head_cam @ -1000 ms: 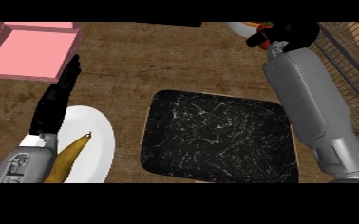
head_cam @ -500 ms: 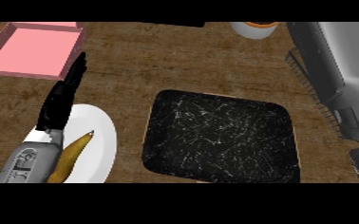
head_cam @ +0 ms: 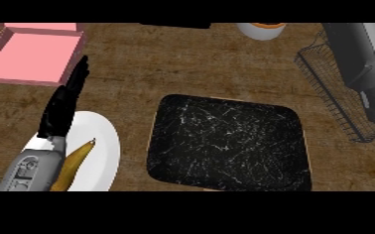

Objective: Pick the bell pepper from the tray and place it in the tiered basket

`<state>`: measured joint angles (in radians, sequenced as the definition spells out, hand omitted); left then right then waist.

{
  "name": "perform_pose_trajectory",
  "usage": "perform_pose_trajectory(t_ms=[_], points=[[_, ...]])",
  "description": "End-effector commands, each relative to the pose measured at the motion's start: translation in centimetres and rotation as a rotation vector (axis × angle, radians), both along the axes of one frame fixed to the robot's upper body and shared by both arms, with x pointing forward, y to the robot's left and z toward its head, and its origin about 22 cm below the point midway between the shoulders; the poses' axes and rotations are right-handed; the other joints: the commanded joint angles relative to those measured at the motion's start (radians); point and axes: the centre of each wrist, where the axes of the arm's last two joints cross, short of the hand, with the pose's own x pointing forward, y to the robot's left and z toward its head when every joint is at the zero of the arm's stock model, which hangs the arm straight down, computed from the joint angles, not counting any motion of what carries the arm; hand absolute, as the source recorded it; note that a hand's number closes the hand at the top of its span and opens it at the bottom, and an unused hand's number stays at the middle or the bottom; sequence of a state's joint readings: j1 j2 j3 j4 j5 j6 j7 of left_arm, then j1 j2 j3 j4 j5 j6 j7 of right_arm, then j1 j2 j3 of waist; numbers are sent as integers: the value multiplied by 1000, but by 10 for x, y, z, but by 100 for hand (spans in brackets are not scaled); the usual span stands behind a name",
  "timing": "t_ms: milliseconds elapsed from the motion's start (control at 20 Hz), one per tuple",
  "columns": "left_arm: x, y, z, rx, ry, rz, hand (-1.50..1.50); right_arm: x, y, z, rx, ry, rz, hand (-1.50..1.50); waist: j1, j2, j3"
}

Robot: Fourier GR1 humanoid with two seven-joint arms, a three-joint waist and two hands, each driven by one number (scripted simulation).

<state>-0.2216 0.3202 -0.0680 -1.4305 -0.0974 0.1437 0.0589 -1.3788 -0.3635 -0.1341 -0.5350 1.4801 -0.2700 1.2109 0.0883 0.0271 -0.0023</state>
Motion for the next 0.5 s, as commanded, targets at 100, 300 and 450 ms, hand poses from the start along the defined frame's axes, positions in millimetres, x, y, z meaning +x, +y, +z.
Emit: perform_pose_trajectory(t_ms=[100,300,450], points=[[-1,7,-1,-8,9,18,0,8,-10,-12,69,24,-177,150,-20,-1,1],[-2,8,-1,-2,7,25,0,9,-48,-17,-28,170,-298,150,-29,-4,1],[-2,19,0,14,22,42,0,9,-61,-17,-86,291,-379,150,-44,-11,0]])
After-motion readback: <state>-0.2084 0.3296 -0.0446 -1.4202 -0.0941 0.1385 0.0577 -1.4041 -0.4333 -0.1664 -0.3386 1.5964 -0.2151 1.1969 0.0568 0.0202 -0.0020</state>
